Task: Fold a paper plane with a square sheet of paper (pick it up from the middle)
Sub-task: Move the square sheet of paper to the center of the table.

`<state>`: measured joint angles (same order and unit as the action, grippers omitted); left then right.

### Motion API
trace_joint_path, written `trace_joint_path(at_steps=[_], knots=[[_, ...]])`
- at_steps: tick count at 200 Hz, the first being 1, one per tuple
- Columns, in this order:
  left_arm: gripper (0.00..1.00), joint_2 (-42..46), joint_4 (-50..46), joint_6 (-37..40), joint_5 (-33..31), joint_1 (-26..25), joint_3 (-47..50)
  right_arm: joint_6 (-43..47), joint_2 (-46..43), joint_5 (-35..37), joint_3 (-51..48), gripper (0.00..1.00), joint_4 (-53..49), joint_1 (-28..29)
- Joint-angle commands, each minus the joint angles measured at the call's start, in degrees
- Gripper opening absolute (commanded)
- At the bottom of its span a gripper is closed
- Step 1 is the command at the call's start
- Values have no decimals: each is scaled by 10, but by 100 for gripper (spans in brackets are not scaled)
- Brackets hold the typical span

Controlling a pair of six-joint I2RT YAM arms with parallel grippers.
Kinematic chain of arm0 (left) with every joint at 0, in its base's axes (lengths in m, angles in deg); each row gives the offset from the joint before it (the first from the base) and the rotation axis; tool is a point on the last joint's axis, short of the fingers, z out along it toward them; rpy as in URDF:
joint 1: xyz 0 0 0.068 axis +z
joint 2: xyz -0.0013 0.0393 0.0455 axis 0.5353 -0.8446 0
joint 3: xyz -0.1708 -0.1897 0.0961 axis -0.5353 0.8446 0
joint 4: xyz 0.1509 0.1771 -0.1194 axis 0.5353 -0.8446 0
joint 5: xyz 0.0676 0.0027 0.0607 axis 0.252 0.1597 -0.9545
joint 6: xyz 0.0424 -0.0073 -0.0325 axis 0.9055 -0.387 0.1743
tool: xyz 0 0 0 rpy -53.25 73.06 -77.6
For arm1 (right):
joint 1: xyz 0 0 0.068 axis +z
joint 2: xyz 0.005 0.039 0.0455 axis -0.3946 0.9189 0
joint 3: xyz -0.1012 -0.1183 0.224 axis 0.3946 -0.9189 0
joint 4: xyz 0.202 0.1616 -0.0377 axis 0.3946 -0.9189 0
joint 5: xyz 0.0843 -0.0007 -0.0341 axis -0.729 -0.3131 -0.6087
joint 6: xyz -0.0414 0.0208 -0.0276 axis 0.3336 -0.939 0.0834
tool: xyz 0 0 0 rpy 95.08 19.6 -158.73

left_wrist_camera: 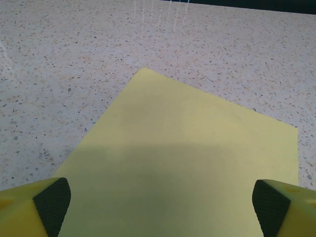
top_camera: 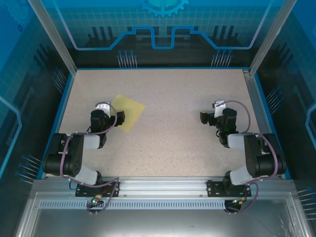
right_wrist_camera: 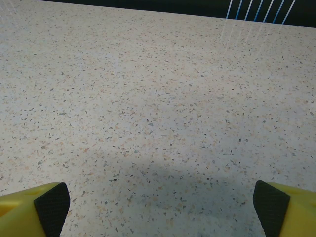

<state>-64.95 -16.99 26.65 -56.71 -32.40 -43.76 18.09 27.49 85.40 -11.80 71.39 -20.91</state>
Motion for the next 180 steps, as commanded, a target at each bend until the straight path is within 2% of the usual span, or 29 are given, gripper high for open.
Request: trace_joint_path(at_steps=[1,152,180], knots=[[99,-4,14,10,16,7,-12,7,7,-4,11,99,14,5],[99,-3,18,10,18,7,-10,8,5,-22,11,99,11,0],[99,34,0,-4,-15,7,-4,25,-26,2,3,99,2,21]])
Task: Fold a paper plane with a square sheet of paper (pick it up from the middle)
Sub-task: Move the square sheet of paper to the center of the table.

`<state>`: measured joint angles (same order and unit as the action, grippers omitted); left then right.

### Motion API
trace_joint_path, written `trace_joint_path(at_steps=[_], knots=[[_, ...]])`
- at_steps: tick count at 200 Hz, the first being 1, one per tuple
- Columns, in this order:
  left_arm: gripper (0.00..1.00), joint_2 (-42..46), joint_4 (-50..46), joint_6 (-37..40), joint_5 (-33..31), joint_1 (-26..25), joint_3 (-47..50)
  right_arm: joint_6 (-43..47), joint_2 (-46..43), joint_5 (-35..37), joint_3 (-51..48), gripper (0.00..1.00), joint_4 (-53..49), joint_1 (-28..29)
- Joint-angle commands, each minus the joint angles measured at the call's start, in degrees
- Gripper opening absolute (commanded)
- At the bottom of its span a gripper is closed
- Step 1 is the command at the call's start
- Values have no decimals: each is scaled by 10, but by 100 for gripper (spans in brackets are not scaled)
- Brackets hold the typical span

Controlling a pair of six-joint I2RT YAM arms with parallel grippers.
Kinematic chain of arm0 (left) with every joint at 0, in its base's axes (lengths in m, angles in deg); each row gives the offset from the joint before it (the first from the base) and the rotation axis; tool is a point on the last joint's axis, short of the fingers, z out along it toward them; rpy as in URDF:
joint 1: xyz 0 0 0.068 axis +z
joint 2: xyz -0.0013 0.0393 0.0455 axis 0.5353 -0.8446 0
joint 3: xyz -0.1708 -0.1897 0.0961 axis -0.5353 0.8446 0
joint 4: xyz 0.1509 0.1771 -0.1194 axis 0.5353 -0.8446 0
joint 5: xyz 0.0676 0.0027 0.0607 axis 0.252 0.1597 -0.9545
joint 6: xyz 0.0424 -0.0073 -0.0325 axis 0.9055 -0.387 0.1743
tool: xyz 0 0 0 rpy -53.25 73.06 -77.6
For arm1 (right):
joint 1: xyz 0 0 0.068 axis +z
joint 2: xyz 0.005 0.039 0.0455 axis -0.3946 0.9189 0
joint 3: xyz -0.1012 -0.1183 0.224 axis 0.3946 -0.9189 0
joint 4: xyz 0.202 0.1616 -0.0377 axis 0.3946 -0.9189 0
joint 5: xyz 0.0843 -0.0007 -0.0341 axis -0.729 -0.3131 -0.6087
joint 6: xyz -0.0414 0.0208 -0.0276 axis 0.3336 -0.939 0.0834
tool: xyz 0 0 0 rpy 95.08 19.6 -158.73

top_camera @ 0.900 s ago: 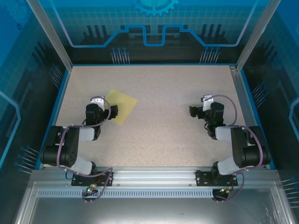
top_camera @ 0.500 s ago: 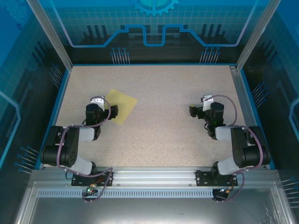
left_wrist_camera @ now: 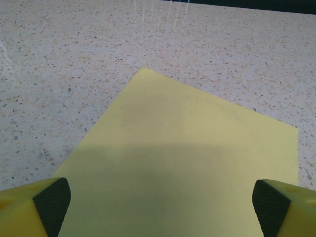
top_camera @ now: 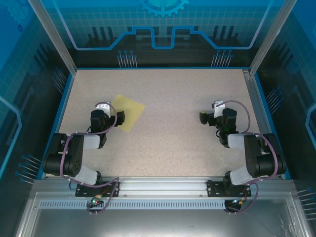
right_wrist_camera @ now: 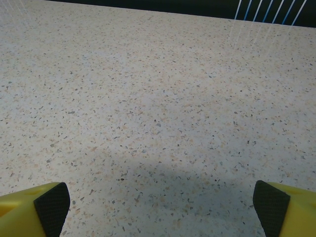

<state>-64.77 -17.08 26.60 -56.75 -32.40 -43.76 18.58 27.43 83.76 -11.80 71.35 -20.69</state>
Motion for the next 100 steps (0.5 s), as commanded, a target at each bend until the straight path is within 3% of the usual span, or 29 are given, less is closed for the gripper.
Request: trace_joint_path(at_steps=[1,10,41,55,63,80,100], knots=[[99,33,0,-5,-16,7,-4,19,-28,19,3,99,0,19],[99,52,-26,-12,-31,8,-10,15,-57,39,15,99,-47,24],[99,123,-209,-58,-36,10,-75,-46,-112,39,164,99,-400,29],[99,142,-240,-103,-35,12,-92,-86,-135,-9,178,99,-428,29],[99,146,-264,-130,-40,14,-107,-143,-149,-2,179,99,-436,29],[99,134,-372,-238,-107,22,-163,-214,-162,-15,211,99,-518,20],[99,84,-448,-248,-6,49,-236,-247,-154,-100,237,99,-556,17]])
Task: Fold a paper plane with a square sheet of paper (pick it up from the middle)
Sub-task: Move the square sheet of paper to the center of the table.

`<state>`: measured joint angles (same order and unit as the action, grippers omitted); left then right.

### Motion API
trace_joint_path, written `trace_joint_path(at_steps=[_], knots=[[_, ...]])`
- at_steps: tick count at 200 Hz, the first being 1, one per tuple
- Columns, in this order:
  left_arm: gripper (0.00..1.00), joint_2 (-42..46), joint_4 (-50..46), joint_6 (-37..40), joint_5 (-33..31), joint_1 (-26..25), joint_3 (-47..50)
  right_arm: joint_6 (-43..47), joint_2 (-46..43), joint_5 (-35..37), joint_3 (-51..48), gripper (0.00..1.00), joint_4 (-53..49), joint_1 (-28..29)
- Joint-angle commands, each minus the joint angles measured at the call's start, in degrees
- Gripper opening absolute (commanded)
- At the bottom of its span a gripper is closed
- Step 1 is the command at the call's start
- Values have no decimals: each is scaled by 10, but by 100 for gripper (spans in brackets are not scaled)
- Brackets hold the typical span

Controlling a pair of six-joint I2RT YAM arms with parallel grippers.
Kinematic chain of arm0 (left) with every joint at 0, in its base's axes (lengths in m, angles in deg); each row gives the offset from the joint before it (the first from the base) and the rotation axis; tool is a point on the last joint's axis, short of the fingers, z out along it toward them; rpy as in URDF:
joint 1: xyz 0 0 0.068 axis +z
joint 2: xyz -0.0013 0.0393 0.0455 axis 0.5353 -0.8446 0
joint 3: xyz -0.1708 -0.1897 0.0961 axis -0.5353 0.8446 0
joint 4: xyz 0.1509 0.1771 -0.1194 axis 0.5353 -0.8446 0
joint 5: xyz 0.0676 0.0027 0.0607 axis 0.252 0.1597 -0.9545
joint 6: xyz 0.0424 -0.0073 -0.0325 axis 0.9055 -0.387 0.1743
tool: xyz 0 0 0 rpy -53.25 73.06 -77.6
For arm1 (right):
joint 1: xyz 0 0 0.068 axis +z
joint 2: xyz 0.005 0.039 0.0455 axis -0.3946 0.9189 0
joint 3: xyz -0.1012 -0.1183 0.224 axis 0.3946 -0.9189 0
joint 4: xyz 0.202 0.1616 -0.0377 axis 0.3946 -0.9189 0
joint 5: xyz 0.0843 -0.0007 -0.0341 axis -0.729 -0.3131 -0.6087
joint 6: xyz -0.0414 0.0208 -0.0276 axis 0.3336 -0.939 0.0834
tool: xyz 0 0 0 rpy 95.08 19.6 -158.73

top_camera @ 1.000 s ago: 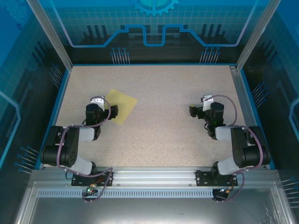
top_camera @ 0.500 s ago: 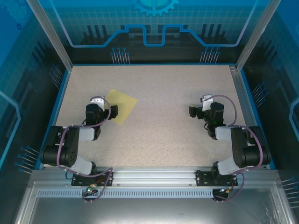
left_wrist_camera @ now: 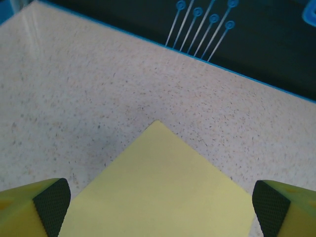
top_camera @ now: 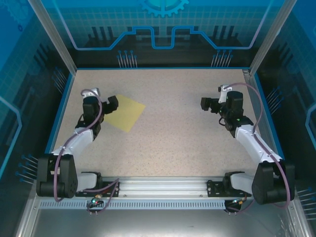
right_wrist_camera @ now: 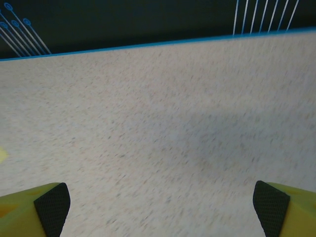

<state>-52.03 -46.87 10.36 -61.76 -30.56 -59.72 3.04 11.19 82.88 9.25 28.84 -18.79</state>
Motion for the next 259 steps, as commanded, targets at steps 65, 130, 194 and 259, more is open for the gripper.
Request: trace_joint_path(at_steps=[65,130,194,259], knots=[[99,-177,-287,-91,202,13,-211,-113,44,-109,51,99,-140,98],[99,-197,-345,-92,175,-41,-174,-135,57,-101,58,99,-138,140],[99,-245,-306,-163,226,-91,-143,-157,25,-88,-12,99,-123,146],[99,-268,-205,-338,249,-210,-87,-164,9,-51,-37,99,-161,146]])
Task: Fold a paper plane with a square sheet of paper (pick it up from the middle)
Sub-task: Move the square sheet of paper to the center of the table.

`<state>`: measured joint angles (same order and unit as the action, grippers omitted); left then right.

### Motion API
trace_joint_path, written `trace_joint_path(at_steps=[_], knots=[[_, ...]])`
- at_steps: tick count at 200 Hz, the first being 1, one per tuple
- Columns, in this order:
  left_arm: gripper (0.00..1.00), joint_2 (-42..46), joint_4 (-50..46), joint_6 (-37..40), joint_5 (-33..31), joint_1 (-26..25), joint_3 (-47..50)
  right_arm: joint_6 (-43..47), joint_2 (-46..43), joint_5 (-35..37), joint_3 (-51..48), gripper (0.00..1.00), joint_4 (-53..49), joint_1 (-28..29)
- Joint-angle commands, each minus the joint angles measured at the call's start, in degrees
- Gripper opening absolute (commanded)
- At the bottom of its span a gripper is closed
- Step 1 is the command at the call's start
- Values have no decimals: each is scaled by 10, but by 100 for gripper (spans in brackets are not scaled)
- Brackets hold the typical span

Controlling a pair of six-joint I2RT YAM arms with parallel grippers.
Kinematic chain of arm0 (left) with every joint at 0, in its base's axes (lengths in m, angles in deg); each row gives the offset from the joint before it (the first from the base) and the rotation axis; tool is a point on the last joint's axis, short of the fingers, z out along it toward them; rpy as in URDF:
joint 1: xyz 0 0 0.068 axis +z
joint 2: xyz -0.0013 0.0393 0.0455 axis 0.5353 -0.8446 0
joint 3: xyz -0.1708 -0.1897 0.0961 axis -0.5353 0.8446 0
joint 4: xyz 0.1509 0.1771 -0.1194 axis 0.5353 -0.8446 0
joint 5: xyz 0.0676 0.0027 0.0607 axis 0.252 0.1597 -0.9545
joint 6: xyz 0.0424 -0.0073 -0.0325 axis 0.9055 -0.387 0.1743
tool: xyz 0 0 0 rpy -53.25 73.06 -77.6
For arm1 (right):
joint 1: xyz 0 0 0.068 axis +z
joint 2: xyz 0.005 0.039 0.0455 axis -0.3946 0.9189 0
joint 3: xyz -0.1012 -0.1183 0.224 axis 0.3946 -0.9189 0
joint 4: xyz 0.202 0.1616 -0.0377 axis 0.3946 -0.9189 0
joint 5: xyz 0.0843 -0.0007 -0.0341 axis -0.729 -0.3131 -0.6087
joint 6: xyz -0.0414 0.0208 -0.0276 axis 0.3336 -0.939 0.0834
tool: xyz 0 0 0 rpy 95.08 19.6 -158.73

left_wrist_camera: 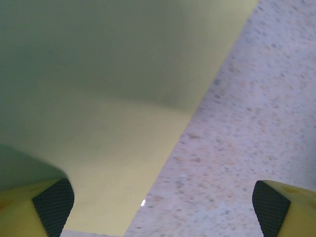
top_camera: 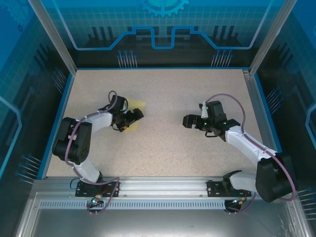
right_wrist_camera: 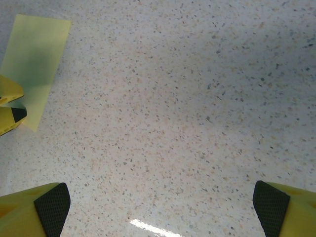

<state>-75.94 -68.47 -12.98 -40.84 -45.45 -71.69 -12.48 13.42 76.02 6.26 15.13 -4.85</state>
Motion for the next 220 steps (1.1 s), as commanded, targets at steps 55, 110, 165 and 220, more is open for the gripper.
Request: trace_joint_path(at_steps=[55,110,165,220], knots=[[99,13,55,-180,-14,-142,-11,-46,1,-10,18,94,-32,10],[99,190,-72,-87,-174,-63,6,-80,116,-48,120,76,14,87],[99,313,-121,-10,-187,66,77,-73,386,-36,411,72,-71,210],[99,386,-116,-6,-200,88,134,-83,590,-34,644,69,-157,241]])
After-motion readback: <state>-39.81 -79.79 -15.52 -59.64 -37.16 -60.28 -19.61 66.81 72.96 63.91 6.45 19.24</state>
